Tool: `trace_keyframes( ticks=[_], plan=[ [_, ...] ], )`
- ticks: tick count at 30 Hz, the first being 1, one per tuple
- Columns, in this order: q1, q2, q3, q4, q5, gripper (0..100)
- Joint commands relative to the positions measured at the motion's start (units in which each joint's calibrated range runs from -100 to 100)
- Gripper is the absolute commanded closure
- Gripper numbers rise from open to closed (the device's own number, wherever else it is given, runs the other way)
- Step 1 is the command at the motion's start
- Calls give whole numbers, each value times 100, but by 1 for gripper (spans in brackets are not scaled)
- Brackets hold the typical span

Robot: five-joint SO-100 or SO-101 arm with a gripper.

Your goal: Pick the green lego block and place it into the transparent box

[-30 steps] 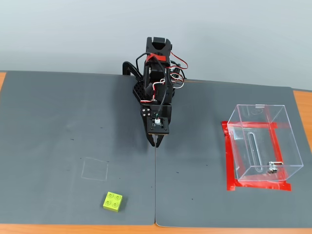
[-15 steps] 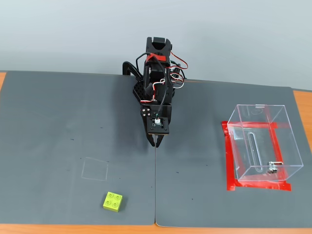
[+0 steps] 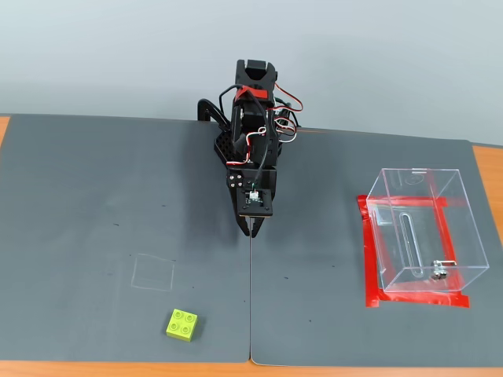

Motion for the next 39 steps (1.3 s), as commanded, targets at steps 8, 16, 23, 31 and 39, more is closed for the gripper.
trace_keyframes(
  ticks=[8,16,23,31,39],
  plan=[
    [53,-43,9,13,-10,98],
    [68,-43,9,13,26,98],
    [598,-34,-28,22,37,98],
    [1299,-26,-652,31,37,98],
    [1642,-26,-1005,31,21,98]
  ],
)
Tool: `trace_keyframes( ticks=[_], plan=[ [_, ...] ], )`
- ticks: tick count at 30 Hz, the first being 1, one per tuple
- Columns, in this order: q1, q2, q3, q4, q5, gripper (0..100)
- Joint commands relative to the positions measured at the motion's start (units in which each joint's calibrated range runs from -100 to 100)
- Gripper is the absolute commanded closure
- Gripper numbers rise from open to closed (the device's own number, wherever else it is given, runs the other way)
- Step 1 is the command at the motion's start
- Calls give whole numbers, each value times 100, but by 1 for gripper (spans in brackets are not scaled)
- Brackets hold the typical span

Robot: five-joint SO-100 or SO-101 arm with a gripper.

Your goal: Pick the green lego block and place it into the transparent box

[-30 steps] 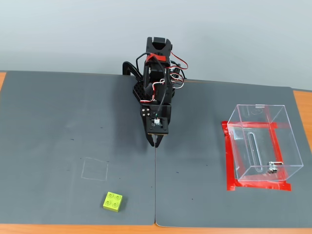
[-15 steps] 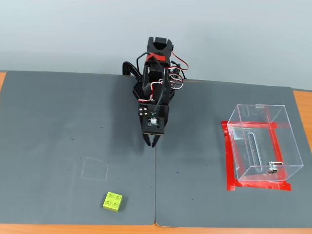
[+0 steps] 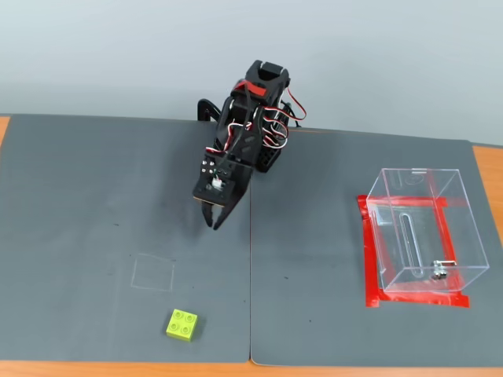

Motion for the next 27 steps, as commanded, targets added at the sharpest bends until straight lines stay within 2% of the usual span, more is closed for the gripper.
trace_keyframes(
  ticks=[1,8,24,27],
  plan=[
    [139,-17,-511,13,16,98],
    [318,441,-701,-213,-20,98],
    [333,4909,-2338,-2799,27,97],
    [340,5417,-2628,-3094,32,94]
  ],
)
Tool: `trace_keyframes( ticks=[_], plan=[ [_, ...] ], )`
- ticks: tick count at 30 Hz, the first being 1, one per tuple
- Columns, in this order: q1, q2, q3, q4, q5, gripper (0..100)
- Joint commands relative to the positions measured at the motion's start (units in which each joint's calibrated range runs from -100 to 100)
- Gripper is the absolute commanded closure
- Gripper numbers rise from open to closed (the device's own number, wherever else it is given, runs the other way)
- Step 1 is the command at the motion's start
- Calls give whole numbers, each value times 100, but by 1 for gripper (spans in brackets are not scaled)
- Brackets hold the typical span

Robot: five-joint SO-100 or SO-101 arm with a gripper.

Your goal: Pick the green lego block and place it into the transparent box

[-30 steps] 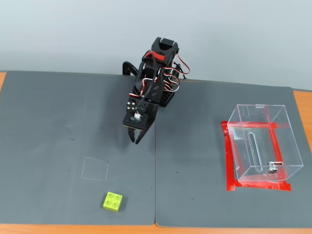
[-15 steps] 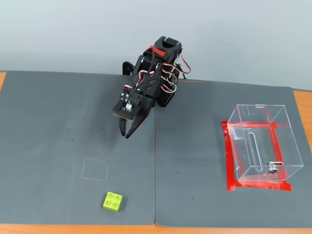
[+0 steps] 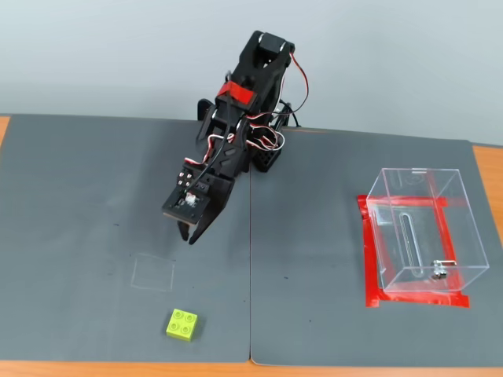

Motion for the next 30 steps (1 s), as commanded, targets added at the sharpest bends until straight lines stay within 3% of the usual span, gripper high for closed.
trace_keyframes(
  ticks=[1,7,15,30],
  plan=[
    [9,608,-581,-415,22,91],
    [158,1405,-979,-623,137,74],
    [345,2338,-1196,-1526,335,62],
    [188,4016,-3168,-1586,450,61]
  ],
)
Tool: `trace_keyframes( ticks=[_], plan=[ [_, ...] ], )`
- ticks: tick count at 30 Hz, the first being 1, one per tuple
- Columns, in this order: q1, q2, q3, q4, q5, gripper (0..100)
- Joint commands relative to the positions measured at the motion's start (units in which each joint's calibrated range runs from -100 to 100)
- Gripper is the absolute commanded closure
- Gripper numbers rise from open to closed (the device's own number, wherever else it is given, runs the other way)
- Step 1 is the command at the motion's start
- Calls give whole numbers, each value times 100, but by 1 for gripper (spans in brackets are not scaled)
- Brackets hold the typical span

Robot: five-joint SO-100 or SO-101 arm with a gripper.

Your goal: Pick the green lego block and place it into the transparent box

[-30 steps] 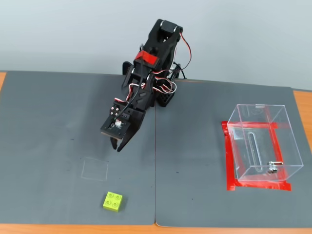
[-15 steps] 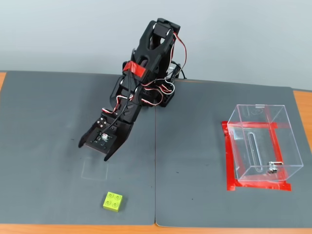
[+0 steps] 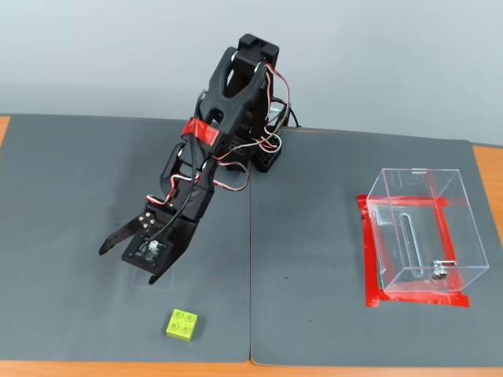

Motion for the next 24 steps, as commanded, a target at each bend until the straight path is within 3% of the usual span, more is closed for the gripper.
trace_keyframes(
  ticks=[1,24],
  plan=[
    [-144,184,-609,-121,15,61],
    [-1054,1499,-1613,-51,-22,61]
  ],
)
